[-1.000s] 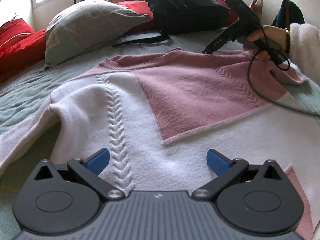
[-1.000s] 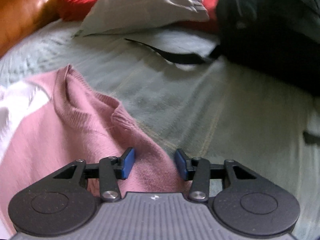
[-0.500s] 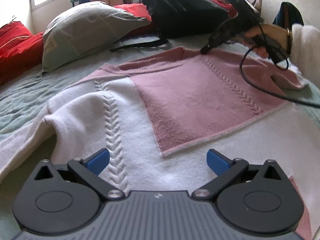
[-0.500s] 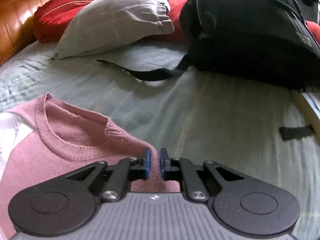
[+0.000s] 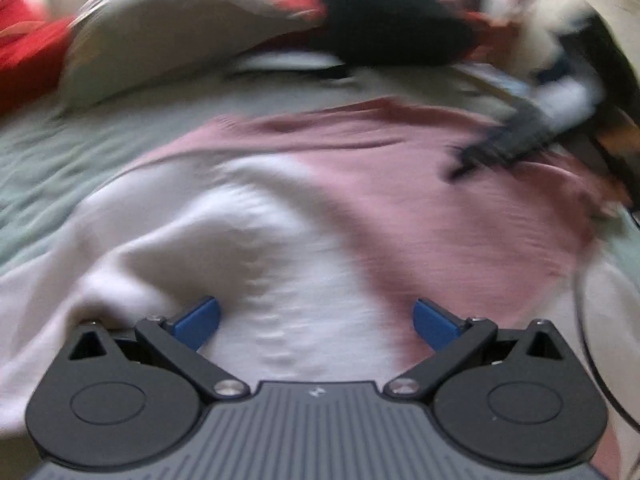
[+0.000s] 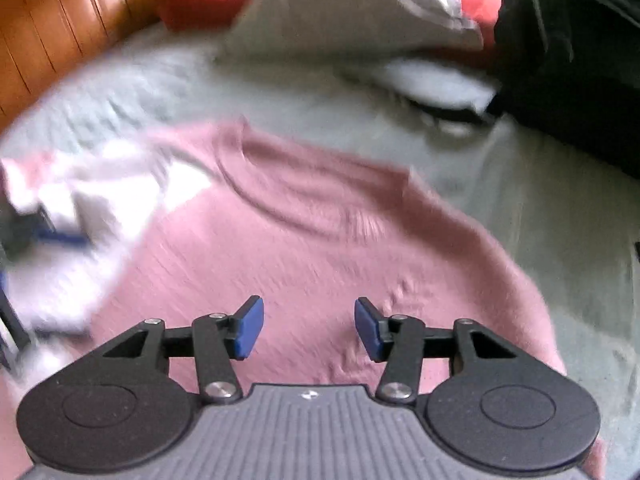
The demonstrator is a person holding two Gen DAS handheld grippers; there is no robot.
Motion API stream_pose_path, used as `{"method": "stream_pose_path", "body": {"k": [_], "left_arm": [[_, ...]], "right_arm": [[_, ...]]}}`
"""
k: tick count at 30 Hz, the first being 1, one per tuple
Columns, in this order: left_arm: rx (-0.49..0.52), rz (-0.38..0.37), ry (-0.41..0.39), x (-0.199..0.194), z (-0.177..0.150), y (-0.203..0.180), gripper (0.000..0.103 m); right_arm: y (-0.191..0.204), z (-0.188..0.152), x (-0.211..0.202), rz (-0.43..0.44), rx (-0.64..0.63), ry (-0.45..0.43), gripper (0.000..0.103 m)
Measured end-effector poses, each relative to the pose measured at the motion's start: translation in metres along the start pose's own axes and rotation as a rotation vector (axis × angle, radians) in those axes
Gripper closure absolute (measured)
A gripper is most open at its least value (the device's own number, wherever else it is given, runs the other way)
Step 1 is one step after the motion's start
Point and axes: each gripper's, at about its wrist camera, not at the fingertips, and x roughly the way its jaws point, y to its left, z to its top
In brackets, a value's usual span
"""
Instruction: Fold clothes
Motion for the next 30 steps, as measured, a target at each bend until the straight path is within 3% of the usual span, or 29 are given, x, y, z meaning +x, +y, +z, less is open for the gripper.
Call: {"method": "stream_pose_path", "body": {"k": [1, 3, 7, 9, 13, 16, 17, 19, 22, 23, 25, 28, 30], "left_arm": [[-0.014, 0.009, 0.002, -0.005, -0.002, 0.013, 0.001], [-0.074, -0.029, 0.017, -0.012, -0.004, 0.035, 0.001], [-0.091, -0.006, 0.029, -0.027, -0.001, 0.032, 0.001], [-0.061, -0.019, -0.004, -0.036, 0.005, 0.022, 0.001], [-0.042, -0.141, -0.056, -0.032, 0.028, 0.005, 0.001], [-0.098, -0.235, 0.004, 0.002, 0.041, 0.007, 0.001], [-0.118, -0.232, 0.025, 0.015, 0.043, 0.01, 0.001], [-0.126, -0.15, 0.024, 0.028, 0.042, 0.021, 0.007], [-0.162, -0.155, 0.007, 0.02, 0.04, 0.036, 0.011], [-0.151, -0.125, 0.008, 0.015, 0.04, 0.034, 0.011], [-0.114, -0.038, 0.015, 0.004, 0.04, 0.026, 0.011], [-0.032, 0.026, 0.013, -0.015, 0.036, 0.0, 0.008], [0.036, 0.005, -0.008, -0.024, 0.029, -0.022, 0.005]], "right_arm": [[-0.003, -0.002, 0.003, 0.004, -0.001, -0.01, 0.047], [-0.009, -0.002, 0.002, -0.079, -0.012, -0.028, 0.047], [-0.016, 0.002, -0.007, -0.108, 0.074, -0.036, 0.046], [-0.013, 0.002, -0.015, -0.096, 0.089, -0.045, 0.044], [0.02, -0.006, -0.03, -0.029, 0.023, -0.064, 0.034], [0.034, -0.016, -0.027, -0.018, -0.002, -0.047, 0.034], [0.033, -0.02, -0.025, -0.022, 0.009, -0.037, 0.034], [0.023, -0.032, -0.023, -0.06, 0.039, -0.029, 0.034], [0.002, -0.048, -0.036, -0.146, 0.07, -0.056, 0.033], [-0.006, -0.052, -0.043, -0.16, 0.096, -0.059, 0.033], [-0.012, -0.059, -0.059, -0.137, 0.162, -0.085, 0.033], [0.013, -0.067, -0.084, -0.091, 0.138, -0.142, 0.025], [0.038, -0.073, -0.09, -0.059, 0.101, -0.166, 0.016]]}}
